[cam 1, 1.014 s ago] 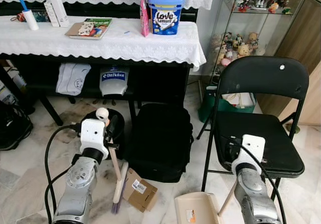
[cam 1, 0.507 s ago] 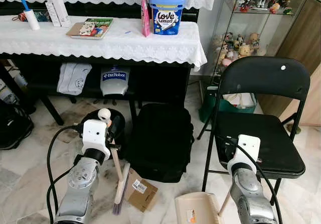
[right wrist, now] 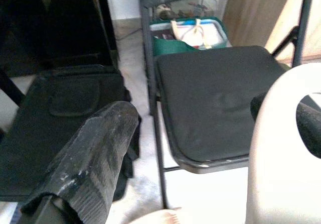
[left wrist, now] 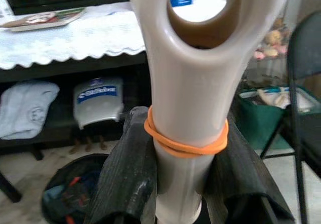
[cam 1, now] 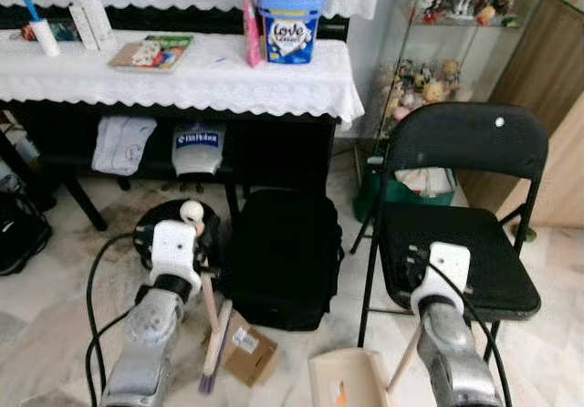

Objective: Sweep floor

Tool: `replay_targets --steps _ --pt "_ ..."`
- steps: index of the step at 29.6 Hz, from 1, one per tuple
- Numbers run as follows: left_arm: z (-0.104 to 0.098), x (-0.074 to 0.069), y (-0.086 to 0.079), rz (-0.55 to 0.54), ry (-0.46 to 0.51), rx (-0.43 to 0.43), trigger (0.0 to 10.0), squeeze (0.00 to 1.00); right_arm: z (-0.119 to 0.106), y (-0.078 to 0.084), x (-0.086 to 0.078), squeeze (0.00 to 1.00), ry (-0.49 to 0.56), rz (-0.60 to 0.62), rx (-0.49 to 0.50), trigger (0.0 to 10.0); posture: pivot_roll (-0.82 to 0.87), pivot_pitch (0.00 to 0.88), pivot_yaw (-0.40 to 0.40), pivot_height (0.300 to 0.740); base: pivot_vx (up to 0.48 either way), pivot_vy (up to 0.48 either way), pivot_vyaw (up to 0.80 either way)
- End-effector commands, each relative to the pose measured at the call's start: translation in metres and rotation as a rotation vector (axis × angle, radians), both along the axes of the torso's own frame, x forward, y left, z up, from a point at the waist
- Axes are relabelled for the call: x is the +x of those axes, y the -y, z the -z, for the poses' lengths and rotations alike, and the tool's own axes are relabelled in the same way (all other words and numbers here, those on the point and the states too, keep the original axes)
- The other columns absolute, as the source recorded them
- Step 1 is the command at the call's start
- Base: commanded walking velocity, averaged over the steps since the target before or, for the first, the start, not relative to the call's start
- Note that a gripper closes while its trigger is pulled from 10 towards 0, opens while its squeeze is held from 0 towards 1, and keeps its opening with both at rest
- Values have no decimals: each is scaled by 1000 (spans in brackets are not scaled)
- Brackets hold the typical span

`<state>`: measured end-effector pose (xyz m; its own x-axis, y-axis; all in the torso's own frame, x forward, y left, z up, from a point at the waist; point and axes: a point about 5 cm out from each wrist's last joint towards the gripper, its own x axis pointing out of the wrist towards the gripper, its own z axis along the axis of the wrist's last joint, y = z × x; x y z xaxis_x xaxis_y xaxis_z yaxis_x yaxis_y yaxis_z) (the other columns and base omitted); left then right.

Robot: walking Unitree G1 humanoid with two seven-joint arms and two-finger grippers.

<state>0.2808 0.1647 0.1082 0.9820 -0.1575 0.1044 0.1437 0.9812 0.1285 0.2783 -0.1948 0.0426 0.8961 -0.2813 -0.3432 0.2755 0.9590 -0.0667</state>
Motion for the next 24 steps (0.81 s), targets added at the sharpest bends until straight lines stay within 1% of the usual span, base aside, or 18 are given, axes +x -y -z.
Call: replay_targets --steps 1,6,13,15,24 --pt "-7 1 -1 1 38 4 10000 0 -2 -4 3 0 15 -13 5 10000 67 0 -8 740 0 -382 0" --pt "-7 1 0 4 39 1 10000 0 -1 -6 3 0 9 -27 10 10000 67 0 -10 740 0 -361 0" --pt "-8 2 -1 -2 41 -4 10000 0 1 -10 3 0 4 -57 24 10000 64 0 -9 740 0 0 0" --pt "-8 2 -1 -1 41 -4 10000 0 2 -12 4 0 -2 -85 34 10000 64 0 -9 740 0 0 0" --pt "-9 5 0 8 42 13 10000 0 3 -19 6 0 -2 -139 53 10000 63 0 -3 740 0 0 0"
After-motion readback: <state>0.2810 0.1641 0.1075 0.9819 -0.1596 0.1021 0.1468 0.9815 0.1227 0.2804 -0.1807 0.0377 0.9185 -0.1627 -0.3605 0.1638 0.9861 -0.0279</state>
